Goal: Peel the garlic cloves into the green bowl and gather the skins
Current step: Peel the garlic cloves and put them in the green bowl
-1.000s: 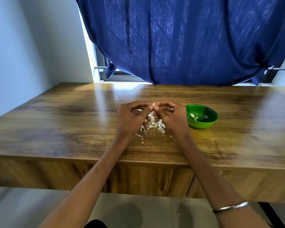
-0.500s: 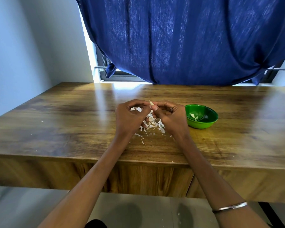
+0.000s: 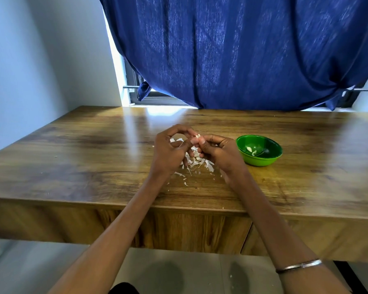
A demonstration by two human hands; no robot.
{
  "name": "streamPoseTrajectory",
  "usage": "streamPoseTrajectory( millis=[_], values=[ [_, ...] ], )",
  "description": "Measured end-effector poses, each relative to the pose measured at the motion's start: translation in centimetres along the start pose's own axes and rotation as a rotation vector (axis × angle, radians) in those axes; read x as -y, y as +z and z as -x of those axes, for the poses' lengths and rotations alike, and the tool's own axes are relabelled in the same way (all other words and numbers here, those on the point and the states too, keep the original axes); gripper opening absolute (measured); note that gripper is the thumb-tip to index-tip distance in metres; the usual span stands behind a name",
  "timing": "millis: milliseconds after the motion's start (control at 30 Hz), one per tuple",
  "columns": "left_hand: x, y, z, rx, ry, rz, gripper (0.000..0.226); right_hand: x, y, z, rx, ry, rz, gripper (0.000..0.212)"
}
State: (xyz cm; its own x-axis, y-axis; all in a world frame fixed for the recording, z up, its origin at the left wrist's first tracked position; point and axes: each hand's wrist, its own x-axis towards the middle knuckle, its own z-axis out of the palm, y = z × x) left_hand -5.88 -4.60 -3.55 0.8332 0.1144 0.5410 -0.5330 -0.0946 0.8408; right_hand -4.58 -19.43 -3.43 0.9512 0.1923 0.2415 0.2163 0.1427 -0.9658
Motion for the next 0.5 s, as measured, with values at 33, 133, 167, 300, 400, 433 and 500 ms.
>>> streamPoseTrajectory(
  millis=[33, 133, 167, 300, 400, 433, 500],
  values=[
    [-0.03, 0.05, 0.02, 0.017, 0.000, 0.006, 0.015, 0.04, -0.01, 0.07, 0.019, 0.014, -0.018, 0.016],
    [-0.10, 0.02, 0.00, 0.052, 0.008, 0.013, 0.018, 0.05, -0.06, 0.13, 0.060, 0.052, -0.079, 0.016],
    [-0.15, -0.02, -0.02, 0.065, 0.017, 0.009, 0.019, 0.08, -0.10, 0.13, 0.066, 0.063, -0.093, 0.016],
    [-0.26, -0.13, -0.01, 0.097, 0.038, -0.007, 0.020, 0.27, -0.24, 0.12, 0.085, 0.090, -0.125, 0.013],
    [-0.14, -0.16, 0.06, 0.099, 0.033, -0.022, 0.019, 0.25, -0.27, 0.14, 0.095, 0.081, -0.114, 0.014],
    [-0.12, -0.19, 0.08, 0.097, 0.036, -0.029, 0.019, 0.23, -0.25, 0.13, 0.096, 0.076, -0.108, 0.015],
    [-0.08, -0.17, 0.08, 0.091, 0.052, -0.048, 0.023, 0.19, -0.23, 0.09, 0.090, 0.067, -0.092, 0.014]
  ],
)
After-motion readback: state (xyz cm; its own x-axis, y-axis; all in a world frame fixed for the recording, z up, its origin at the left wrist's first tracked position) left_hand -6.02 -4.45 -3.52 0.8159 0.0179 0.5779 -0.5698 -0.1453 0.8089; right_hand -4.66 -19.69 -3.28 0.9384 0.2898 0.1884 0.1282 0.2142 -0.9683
